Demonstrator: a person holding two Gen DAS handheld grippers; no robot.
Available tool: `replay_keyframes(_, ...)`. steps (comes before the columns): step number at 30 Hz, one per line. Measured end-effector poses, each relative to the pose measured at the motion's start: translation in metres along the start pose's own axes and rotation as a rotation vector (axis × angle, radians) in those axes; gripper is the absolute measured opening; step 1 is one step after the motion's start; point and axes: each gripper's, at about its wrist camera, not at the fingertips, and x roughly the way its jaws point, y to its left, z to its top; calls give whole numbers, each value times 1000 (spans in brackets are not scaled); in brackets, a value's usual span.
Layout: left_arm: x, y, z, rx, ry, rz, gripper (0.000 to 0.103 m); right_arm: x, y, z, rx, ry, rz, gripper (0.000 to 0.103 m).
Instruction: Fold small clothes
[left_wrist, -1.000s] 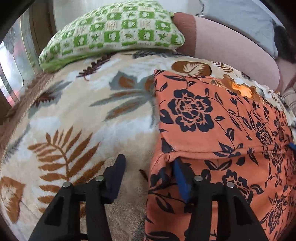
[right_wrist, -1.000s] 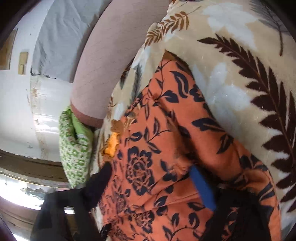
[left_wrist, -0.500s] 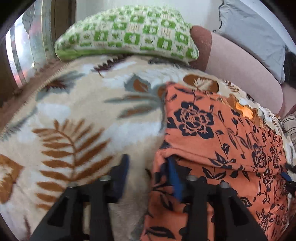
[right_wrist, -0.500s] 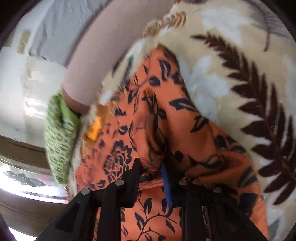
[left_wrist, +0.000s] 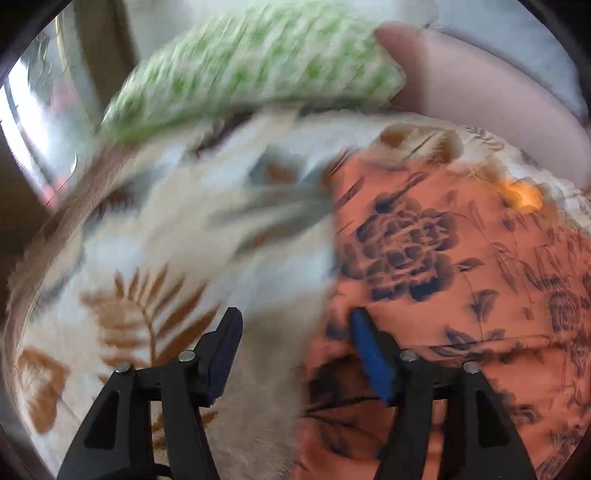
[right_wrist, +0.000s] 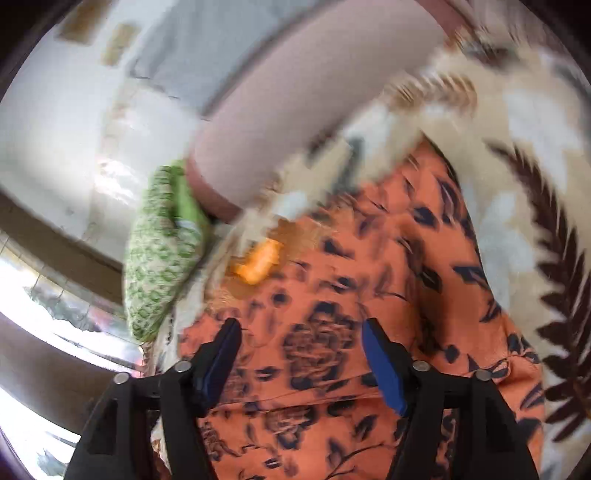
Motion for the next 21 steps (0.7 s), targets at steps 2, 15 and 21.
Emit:
replay_keyframes(2, -10, 4, 2, -20, -22, 21, 76, -8, -2, -1, -1, -25, 45, 74)
replay_keyframes(15, 31, -22, 43, 37, -11, -22, 90, 31, 6, 49, -22, 10, 64, 84)
replay_keyframes(21, 1, -17, 44, 47, -138, -18, 90, 3, 28, 41, -113, -52, 112, 84)
